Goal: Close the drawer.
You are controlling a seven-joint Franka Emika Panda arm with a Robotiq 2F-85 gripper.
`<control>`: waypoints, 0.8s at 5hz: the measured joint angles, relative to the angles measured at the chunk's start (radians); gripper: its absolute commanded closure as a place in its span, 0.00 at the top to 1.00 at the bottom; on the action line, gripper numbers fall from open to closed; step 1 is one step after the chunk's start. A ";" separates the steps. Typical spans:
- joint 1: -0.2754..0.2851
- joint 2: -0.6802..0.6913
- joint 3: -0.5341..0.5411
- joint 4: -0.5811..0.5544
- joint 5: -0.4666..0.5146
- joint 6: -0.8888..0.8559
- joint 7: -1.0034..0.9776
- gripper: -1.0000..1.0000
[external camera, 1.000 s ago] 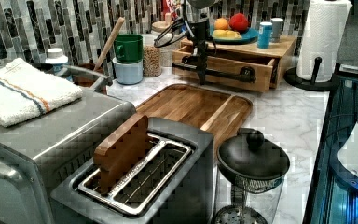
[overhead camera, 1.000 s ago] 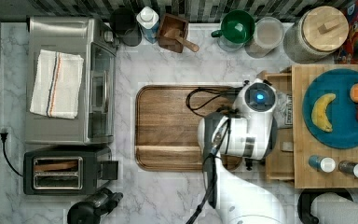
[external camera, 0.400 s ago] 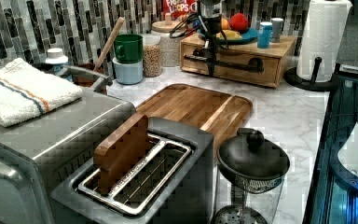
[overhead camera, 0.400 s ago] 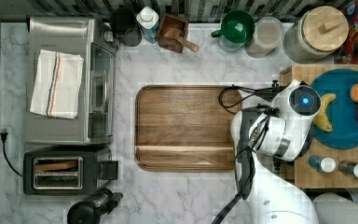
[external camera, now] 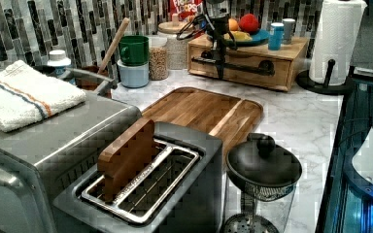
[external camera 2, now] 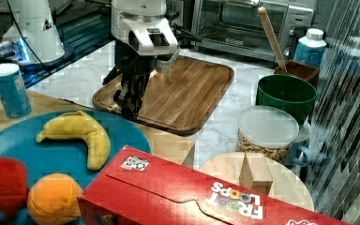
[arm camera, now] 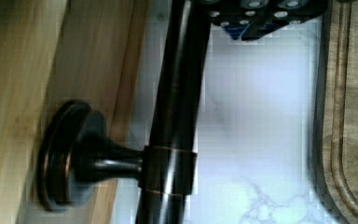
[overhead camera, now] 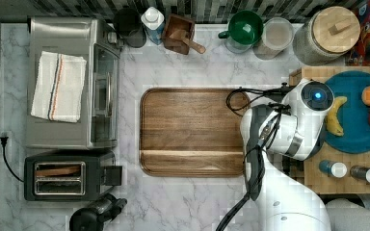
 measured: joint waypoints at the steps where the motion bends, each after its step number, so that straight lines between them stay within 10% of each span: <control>1: 0.003 0.000 0.000 0.000 -0.014 -0.002 -0.002 0.00; 4: 0.002 0.000 0.003 0.000 -0.015 -0.001 -0.003 0.00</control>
